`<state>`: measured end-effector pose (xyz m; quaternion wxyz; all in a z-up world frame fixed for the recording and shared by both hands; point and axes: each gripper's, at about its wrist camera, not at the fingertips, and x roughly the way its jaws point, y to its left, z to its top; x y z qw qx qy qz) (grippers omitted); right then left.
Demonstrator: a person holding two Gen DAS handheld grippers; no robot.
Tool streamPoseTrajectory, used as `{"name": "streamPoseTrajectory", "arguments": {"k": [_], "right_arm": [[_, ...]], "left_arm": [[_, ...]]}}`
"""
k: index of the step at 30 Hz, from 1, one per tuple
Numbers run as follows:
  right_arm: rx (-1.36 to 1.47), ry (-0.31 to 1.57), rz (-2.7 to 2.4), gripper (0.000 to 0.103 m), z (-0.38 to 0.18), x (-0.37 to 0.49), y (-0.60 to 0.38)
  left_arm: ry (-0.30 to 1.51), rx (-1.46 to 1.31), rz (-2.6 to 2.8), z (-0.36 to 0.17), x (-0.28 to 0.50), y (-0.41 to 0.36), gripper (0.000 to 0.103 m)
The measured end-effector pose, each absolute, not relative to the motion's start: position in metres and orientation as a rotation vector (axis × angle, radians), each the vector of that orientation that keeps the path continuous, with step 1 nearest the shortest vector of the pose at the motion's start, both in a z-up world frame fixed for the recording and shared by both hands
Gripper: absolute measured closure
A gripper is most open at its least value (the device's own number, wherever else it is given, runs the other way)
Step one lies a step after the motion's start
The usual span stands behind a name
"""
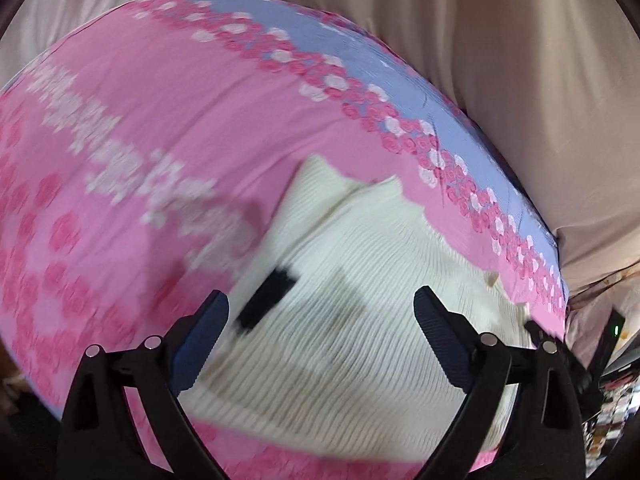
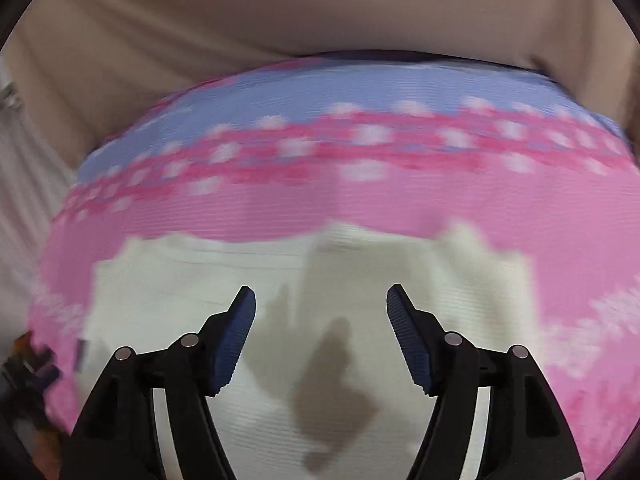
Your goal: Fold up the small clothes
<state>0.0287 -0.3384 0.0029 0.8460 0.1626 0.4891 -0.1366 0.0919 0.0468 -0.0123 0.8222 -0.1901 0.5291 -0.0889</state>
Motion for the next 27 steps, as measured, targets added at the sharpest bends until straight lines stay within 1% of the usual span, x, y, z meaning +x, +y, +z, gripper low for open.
{"name": "streamPoseTrajectory", "arguments": {"k": [3,4,5,6,7,8,9,10,12,14,15,17,18,19,20,21,22,23,24,25,27], "right_arm": [[0.505,1.079,-0.416,0.036,-0.014,0.004,-0.403],[0.552,1.082,-0.431,0.036,-0.02,0.0,-0.416],[0.573,1.09,-0.44,0.036,-0.026,0.001,-0.425],[0.562,1.114,-0.447,0.036,-0.034,0.005,-0.429],[0.539,1.146,-0.43,0.045,-0.041,0.01,-0.428],[0.515,1.16,-0.411,0.054,-0.045,0.012,-0.423],[0.457,1.148,-0.402,0.089,-0.039,0.013,-0.415],[0.445,1.118,-0.367,0.094,-0.03,0.011,-0.41],[0.482,1.016,-0.335,0.096,-0.002,0.001,-0.412],[0.489,0.958,-0.359,0.096,0.012,-0.007,-0.423],[0.498,0.977,-0.37,0.096,0.006,-0.003,-0.432],[0.518,1.068,-0.385,0.096,-0.027,0.004,-0.446],[0.525,1.131,-0.378,0.095,-0.051,0.008,-0.449],[0.507,1.093,-0.373,0.094,-0.053,0.006,-0.447],[0.507,1.098,-0.376,0.093,-0.049,0.005,-0.445],[0.535,1.094,-0.378,0.087,-0.042,0.003,-0.445],[0.559,1.073,-0.383,0.086,-0.032,-0.002,-0.444],[0.555,1.048,-0.39,0.085,-0.021,-0.008,-0.442],[0.534,1.012,-0.396,0.081,-0.006,-0.018,-0.434],[0.52,0.991,-0.39,0.08,0.005,-0.027,-0.425],[0.512,0.992,-0.326,0.08,0.018,-0.037,-0.402]], "left_arm": [[1.167,-0.319,-0.179,-0.028,0.133,0.014,0.012],[1.177,-0.301,-0.182,-0.034,0.141,0.007,0.014],[1.188,-0.271,-0.196,-0.041,0.153,-0.004,0.018],[1.194,-0.249,-0.197,-0.045,0.159,-0.009,0.041],[1.209,-0.213,-0.196,-0.049,0.164,-0.014,0.073],[1.229,-0.179,-0.201,-0.051,0.17,-0.019,0.091],[1.225,-0.188,-0.218,-0.048,0.173,-0.019,0.096],[1.196,-0.201,-0.221,-0.042,0.173,-0.018,0.096],[1.142,-0.186,-0.219,-0.028,0.175,-0.016,0.096],[1.151,-0.166,-0.196,-0.032,0.182,-0.015,0.096],[1.17,-0.15,-0.182,-0.04,0.186,-0.016,0.096],[1.206,-0.123,-0.155,-0.062,0.191,-0.019,0.095],[1.174,-0.111,-0.15,-0.061,0.189,-0.021,0.095],[1.176,-0.095,-0.148,-0.059,0.188,-0.023,0.093],[1.18,-0.106,-0.153,-0.054,0.185,-0.022,0.092],[1.18,-0.124,-0.165,-0.049,0.181,-0.02,0.09],[1.168,-0.143,-0.176,-0.042,0.175,-0.016,0.084],[1.139,-0.161,-0.175,-0.033,0.163,-0.01,0.076],[1.113,-0.172,-0.169,-0.026,0.152,-0.003,0.053],[1.083,-0.19,-0.158,-0.018,0.134,0.009,0.038],[1.075,-0.228,-0.163,-0.014,0.105,0.028,0.035]]}}
